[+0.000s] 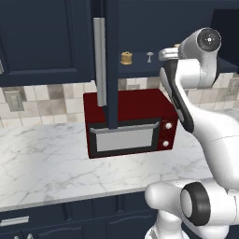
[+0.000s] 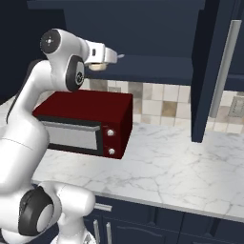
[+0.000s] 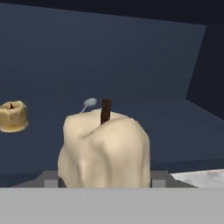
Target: Pick the candle and candle from the dining table and place them in the open cabinet. Close the cabinet after placing the objects.
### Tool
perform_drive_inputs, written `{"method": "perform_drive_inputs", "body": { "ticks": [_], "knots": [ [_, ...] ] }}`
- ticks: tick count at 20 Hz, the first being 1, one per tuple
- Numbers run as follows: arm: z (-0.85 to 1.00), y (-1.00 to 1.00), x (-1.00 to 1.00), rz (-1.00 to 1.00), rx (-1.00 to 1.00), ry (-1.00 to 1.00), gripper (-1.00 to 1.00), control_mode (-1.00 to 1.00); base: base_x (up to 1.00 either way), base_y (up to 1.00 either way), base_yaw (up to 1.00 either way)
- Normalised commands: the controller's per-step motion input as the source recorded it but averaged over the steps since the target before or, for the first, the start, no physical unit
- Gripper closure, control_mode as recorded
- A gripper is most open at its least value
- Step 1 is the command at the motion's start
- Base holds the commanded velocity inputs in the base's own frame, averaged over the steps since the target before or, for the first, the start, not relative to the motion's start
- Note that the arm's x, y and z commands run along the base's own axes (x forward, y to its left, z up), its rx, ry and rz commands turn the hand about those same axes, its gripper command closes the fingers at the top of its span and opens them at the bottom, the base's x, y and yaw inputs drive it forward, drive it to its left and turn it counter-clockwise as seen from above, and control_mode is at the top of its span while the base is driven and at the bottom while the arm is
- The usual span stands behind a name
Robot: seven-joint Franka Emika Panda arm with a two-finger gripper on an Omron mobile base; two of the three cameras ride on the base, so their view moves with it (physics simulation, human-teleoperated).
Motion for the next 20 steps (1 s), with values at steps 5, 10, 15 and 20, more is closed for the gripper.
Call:
{"method": "perform_drive_inputs", "body": {
  "ticks": [5, 10, 15, 20],
  "knots": [
    [0.0, -0.13, 0.51, 0.01, 0.0, 0.0, 1.0, -1.0, 0.0, 0.0, 0.0],
    [0.0, -0.31, 0.3, 0.02, 0.0, 0.0, 1.0, -1.0, 0.0, 0.0, 0.0],
    [0.0, -0.33, 0.26, 0.01, 0.0, 0.0, 1.0, -1.0, 0.0, 0.0, 0.0],
    [-0.11, -0.2, 0.32, 0.01, 0.0, -0.04, 1.0, -1.0, 0.0, 0.0, 0.0]
  ]
}}
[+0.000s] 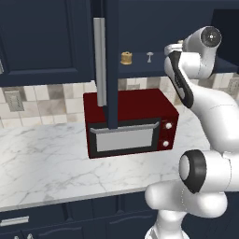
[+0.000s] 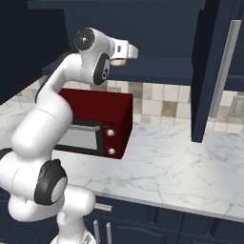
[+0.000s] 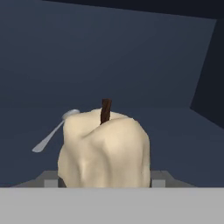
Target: Pick the candle and candle from the dining table and place them in the open cabinet. Close the cabinet after placing the objects.
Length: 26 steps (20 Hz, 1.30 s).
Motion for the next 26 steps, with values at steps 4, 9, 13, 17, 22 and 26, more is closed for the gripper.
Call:
{"method": "perform_drive_inputs", "body": {
  "ticks": [4, 9, 13, 17, 22, 26],
  "knots": [
    [-0.19, -0.1, 0.36, 0.02, 0.0, -0.04, 1.0, -1.0, 0.0, 0.0, 0.0],
    [-0.12, -0.1, 0.34, 0.02, 0.0, -0.01, 1.0, -1.0, 0.0, 0.0, 0.0],
    [-0.04, -0.09, 0.34, 0.01, 0.0, 0.0, 1.0, -1.0, 0.0, 0.0, 0.0],
    [-0.08, -0.03, 0.34, 0.02, 0.0, 0.0, 1.0, -1.0, 0.0, 0.0, 0.0],
    [-0.09, 0.0, 0.34, 0.02, 0.0, 0.0, 1.0, -1.0, 0.0, 0.0, 0.0],
    [-0.13, 0.0, 0.34, 0.02, 0.0, 0.0, 1.0, -1.0, 0.0, 0.0, 0.0]
  ]
}}
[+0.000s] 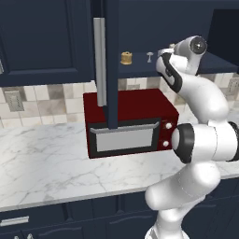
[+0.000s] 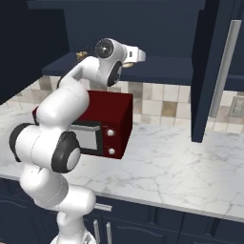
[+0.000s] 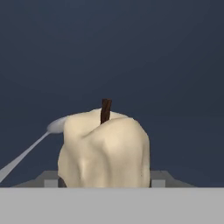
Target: Pick the candle and candle from the dining table and place them in the open cabinet. Close the cabinet after placing the objects.
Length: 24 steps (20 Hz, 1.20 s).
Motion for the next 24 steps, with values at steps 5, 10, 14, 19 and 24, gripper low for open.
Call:
{"method": "perform_drive_inputs", "body": {
  "ticks": [5, 10, 14, 19, 24],
  "knots": [
    [-0.13, -0.01, 0.31, 0.02, 0.0, 0.0, 1.0, -1.0, 0.0, 0.0, 0.0],
    [-0.11, -0.04, 0.3, 0.02, 0.0, 0.0, 1.0, -1.0, 0.0, 0.0, 0.0],
    [-0.13, -0.07, 0.25, 0.02, 0.0, -0.01, 1.0, -1.0, 0.0, 0.0, 0.0],
    [-0.21, 0.0, 0.23, 0.02, 0.0, 0.0, -1.0, -1.0, 0.0, 0.0, 0.0],
    [-0.09, 0.0, 0.14, 0.02, -0.01, -0.01, -1.0, -1.0, 0.0, 0.0, 0.0]
  ]
}}
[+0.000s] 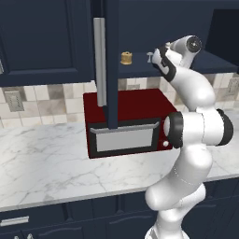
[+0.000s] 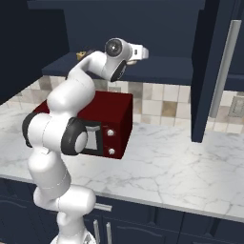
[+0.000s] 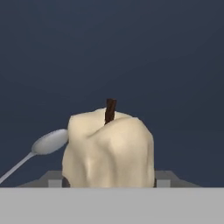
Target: Pick the candle and candle from the dining table and place them in the open cabinet. Close the cabinet after placing the objects.
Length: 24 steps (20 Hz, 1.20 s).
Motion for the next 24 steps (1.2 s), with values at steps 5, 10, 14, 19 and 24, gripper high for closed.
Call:
{"method": "perform_drive_inputs", "body": {
  "ticks": [5, 10, 14, 19, 24],
  "knots": [
    [0.0, -0.12, -0.06, 0.0, 0.0, -0.1, -1.0, -1.0, 0.0, 0.0, 0.0],
    [0.0, -0.04, -0.09, 0.0, 0.0, -0.06, -1.0, -1.0, 0.0, 0.0, 0.0],
    [0.04, -0.01, -0.33, 0.0, 0.0, -0.05, -1.0, -1.0, 0.0, 0.0, 0.0],
    [0.35, 0.0, -0.63, 0.0, 0.0, -0.07, -1.0, -1.0, 0.0, 0.0, 0.0],
    [0.25, 0.0, -0.59, 0.0, 0.0, 0.0, -1.0, -1.0, 0.0, 0.0, 0.0]
  ]
}}
